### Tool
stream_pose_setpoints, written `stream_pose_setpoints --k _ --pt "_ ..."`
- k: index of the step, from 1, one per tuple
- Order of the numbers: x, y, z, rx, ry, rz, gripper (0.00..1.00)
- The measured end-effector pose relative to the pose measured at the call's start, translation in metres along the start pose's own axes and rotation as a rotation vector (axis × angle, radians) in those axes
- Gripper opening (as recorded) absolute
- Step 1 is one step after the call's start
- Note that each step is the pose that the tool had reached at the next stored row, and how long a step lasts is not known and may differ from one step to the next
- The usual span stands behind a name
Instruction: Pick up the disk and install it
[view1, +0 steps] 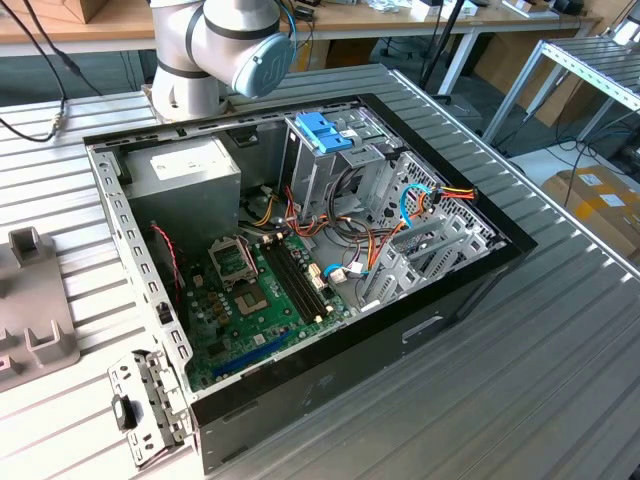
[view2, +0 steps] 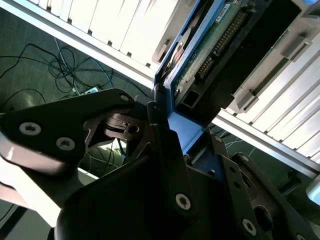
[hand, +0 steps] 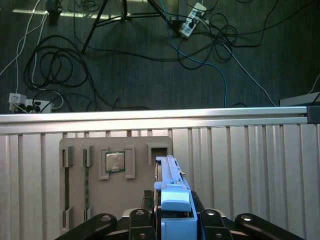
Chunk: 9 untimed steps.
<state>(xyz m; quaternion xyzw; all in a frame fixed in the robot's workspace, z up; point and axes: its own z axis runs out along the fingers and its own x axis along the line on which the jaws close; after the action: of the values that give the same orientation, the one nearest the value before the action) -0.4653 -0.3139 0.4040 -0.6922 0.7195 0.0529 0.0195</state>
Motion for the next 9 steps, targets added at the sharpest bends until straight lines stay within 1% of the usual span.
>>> stream_pose_setpoints --k 9 --pt "-0.0006 0.0003 -0.0061 -0.0001 0.0000 0.000 0.37"
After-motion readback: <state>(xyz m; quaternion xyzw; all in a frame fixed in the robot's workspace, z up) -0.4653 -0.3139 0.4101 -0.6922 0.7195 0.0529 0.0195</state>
